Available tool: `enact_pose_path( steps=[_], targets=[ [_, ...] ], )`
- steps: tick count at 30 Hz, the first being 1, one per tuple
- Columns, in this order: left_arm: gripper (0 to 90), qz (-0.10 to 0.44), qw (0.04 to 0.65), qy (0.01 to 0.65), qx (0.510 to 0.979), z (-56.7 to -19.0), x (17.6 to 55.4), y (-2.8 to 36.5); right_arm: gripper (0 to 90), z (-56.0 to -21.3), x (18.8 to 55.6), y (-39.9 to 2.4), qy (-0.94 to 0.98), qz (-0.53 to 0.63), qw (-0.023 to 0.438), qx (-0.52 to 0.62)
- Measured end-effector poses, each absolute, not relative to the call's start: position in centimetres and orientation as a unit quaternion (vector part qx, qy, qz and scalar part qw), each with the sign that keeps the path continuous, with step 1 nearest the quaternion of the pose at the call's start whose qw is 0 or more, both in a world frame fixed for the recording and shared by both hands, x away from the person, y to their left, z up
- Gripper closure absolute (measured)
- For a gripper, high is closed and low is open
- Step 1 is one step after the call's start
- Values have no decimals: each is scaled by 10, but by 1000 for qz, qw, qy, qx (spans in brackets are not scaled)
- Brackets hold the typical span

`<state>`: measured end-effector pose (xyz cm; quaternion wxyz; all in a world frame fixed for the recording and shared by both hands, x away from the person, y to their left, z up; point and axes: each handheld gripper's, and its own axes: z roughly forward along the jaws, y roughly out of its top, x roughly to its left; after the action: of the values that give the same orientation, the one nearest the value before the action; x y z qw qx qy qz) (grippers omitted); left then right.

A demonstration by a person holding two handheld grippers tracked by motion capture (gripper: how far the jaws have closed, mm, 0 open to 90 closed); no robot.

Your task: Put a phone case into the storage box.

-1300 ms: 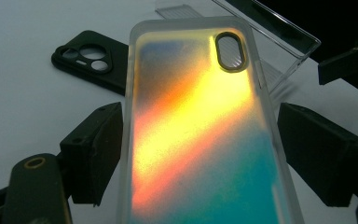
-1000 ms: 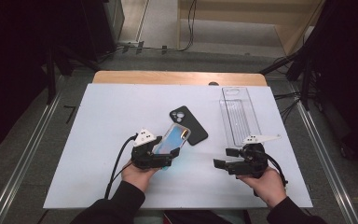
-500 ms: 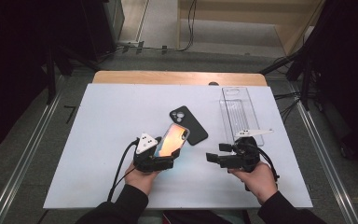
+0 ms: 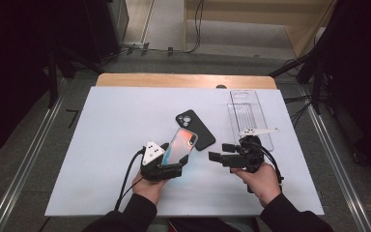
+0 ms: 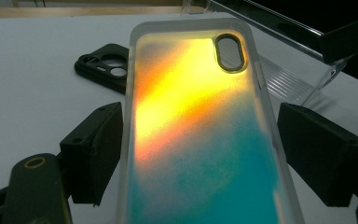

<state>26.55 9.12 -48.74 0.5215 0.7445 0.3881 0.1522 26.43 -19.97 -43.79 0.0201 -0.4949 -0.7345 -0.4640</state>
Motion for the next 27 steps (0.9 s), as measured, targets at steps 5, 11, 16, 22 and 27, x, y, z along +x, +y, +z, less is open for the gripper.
enact_pose_path(
  steps=[5,11,16,22,27],
  targets=[
    [172,157,526,386,741,-491,262,89,203,-435,269,-196,-722,-474,33,-503],
    [172,162,530,386,738,-490,258,86,215,-432,273,-191,-722,-477,34,-501],
    [172,174,531,381,736,-491,255,83,216,-431,276,-186,-721,-477,37,-500],
    [172,184,532,380,734,-492,250,80,222,-433,283,-181,-711,-486,50,-506],
    [172,188,545,379,724,-489,248,79,240,-435,287,-174,-710,-482,54,-510]
  ],
)
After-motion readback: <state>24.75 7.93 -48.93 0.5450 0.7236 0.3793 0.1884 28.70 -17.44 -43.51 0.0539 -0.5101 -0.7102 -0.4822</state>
